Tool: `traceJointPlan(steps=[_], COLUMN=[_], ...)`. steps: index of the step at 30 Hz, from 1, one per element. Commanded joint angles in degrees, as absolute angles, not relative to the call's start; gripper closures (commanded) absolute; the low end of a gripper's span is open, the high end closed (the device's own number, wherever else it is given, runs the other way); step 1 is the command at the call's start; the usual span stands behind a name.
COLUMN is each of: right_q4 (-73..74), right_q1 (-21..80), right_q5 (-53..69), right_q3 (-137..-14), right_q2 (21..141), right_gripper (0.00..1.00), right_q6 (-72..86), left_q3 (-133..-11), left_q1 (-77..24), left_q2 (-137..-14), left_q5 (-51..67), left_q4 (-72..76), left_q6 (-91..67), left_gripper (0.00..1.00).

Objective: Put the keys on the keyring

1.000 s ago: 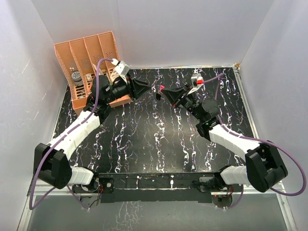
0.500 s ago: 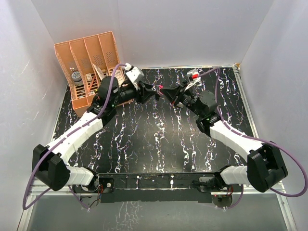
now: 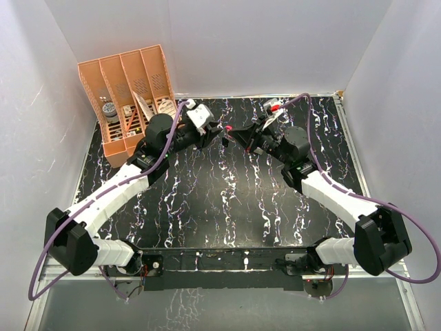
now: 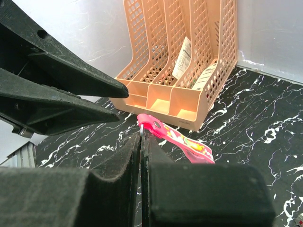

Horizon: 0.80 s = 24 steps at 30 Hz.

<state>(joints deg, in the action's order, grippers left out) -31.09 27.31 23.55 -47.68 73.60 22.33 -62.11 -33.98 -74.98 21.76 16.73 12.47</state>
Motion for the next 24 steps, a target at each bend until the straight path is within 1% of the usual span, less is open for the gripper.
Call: traceJointPlan(steps=[1, 7, 15, 24], right_q4=[-30.8, -28.4, -27.9, -28.2], right_q1=[26.7, 26.2, 26.0, 26.0], right_q5=[25.8, 27.3, 30.1, 31.7], right_q3=[-51.5, -52.5, -53.4, -53.8], right_q2=[72.2, 71.9, 72.6, 72.8], right_gripper=[1.00, 1.00, 1.00, 1.00], right_q6=[20.2, 19.3, 19.4, 19.6], left_q3=[-61.1, -57.7, -56.8, -58.0], left_q1=[-34.0, -34.0, -34.1, -34.5], left_q2=[-71.7, -70.0, -70.1, -72.0], left_q5=[20.6, 23.7, 26.3, 27.4], left_q4=[18.7, 23.0, 25.3, 24.8], left_q6=[16.6, 18.6, 19.8, 19.3], left_gripper=[0.75, 0.75, 0.74, 0.75])
